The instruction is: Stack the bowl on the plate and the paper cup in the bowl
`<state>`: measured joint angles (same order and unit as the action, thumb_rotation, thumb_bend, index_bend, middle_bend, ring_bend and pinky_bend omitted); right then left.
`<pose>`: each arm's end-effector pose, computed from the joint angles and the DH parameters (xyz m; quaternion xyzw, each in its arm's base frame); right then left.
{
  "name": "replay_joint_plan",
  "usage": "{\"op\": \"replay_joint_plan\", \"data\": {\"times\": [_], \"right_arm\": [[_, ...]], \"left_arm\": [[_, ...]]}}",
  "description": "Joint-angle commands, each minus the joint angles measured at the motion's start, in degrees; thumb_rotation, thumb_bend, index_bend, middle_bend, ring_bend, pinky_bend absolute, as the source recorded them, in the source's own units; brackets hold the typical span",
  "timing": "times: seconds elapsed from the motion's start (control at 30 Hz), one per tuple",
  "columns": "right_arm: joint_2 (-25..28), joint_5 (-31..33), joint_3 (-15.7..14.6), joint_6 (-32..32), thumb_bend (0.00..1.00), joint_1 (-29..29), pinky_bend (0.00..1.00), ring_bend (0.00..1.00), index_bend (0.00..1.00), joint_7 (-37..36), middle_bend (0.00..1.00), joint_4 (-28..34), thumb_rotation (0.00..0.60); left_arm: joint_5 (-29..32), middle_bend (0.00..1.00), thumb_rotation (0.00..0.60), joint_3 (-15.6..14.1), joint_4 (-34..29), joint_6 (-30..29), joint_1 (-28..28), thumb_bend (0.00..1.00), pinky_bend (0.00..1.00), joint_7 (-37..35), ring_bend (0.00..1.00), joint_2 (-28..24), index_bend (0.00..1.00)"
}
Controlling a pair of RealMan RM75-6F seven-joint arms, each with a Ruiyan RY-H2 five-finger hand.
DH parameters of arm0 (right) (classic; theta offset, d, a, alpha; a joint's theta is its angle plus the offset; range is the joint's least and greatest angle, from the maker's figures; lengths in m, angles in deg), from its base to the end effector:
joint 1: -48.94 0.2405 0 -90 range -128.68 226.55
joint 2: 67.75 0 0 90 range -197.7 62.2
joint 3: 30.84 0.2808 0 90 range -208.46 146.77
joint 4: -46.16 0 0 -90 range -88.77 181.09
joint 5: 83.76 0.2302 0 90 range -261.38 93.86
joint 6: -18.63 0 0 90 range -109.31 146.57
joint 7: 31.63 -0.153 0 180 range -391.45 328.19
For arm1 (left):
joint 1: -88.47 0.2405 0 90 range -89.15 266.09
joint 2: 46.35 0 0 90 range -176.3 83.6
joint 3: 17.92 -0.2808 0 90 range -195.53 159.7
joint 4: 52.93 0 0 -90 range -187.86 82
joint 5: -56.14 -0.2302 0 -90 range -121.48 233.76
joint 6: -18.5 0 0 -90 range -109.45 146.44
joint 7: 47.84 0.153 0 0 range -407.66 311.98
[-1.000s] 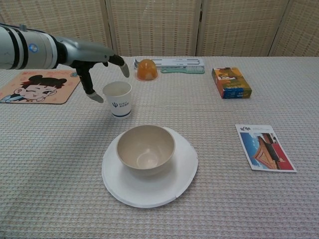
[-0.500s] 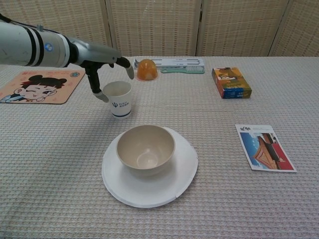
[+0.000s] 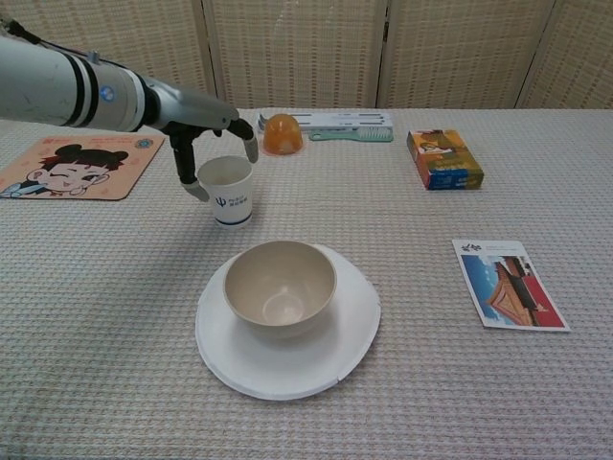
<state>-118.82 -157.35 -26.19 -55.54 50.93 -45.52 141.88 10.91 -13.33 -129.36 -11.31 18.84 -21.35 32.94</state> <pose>-0.3885 -0.1766 0.2218 0.5024 -0.5077 0.3293 0.6176 -0.0886 0.4716 -0.0108 -0.8580 -0.2689 -0.2099 0.3841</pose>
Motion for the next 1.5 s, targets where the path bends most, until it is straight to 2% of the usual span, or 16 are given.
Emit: {"op": "replay_joint_plan", "data": {"times": [0.03,0.43,0.97,1.5], "right_arm": [[0.01,-0.04,0.00,0.04,0.21,0.00,0.00,0.00,0.00,-0.10,0.00,-0.06,0.600],[0.00,-0.07,-0.04,0.36,0.21,0.12,0.00,0.00,0.00,0.14,0.00,0.00,0.600],[-0.13,-0.24,-0.03,0.97,0.21,0.49,0.00,0.00,0.00,0.03,0.00,-0.20,0.600],[-0.02,-1.56,-0.38,0.15,0.21,0.19,0.00,0.00,0.00,-0.42,0.00,-0.08,0.600]], "left_arm": [[0.57,0.10,0.600,-0.71,0.64,0.37,-0.77,0.23,0.17,0.11,0.00,0.26,0.24],[2.13,0.10,0.600,-3.09,3.50,1.72,-2.91,0.23,0.17,-0.86,0.00,0.85,0.26],[3.84,0.10,0.600,-5.56,2.76,0.27,-4.29,0.23,0.17,-1.11,0.00,0.91,0.34],[4.92,0.12,0.600,-5.41,-4.43,-5.57,-4.39,0.23,0.17,0.22,0.00,-1.74,0.41]]}}
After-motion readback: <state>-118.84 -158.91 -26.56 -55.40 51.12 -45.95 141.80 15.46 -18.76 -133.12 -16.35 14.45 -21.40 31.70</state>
